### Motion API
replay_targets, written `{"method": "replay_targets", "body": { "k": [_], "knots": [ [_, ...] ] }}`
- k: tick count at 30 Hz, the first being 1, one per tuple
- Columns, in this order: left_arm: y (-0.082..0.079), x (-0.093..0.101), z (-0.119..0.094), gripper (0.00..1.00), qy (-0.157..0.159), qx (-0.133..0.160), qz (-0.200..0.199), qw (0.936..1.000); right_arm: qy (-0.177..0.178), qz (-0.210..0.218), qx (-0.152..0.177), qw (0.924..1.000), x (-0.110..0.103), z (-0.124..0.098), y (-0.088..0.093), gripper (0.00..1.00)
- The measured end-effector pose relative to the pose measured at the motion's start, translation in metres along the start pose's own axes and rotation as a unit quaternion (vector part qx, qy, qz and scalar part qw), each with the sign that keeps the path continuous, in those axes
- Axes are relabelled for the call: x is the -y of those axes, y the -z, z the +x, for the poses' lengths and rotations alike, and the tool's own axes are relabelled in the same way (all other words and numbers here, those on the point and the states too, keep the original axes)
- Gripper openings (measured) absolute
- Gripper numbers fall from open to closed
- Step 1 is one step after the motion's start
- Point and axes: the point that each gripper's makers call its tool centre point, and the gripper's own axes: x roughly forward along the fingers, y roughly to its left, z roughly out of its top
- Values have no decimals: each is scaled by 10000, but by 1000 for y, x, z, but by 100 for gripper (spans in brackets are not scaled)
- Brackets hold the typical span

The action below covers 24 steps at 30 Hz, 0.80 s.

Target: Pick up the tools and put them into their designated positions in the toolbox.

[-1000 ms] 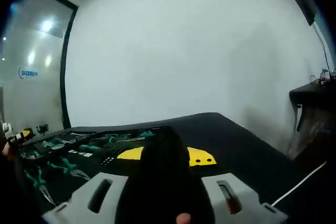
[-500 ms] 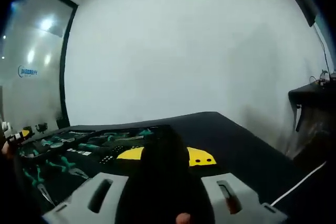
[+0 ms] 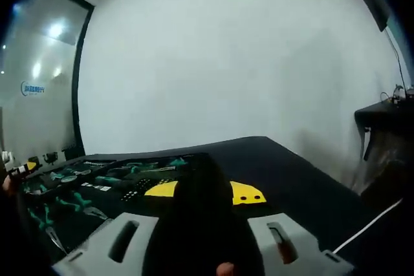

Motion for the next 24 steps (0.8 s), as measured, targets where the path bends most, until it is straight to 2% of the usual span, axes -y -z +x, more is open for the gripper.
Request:
{"method": "replay_targets", "body": {
  "k": [2,5,9,24],
  "knots": [
    [0,-2,0,51,-18,-11,21,10000,-8,6,7,10000,0,0,0,26],
    [4,-3,-3,40,-53,-94,215,9997,12,31,5,10000,0,-1,0,26],
    [1,-4,-2,43,-64,-37,102,9999,18,24,-26,10000,-1,-2,2,25],
    [4,0,-3,43,-31,-72,151,9999,22,-24,-77,10000,-3,-3,4,25]
  ]
}}
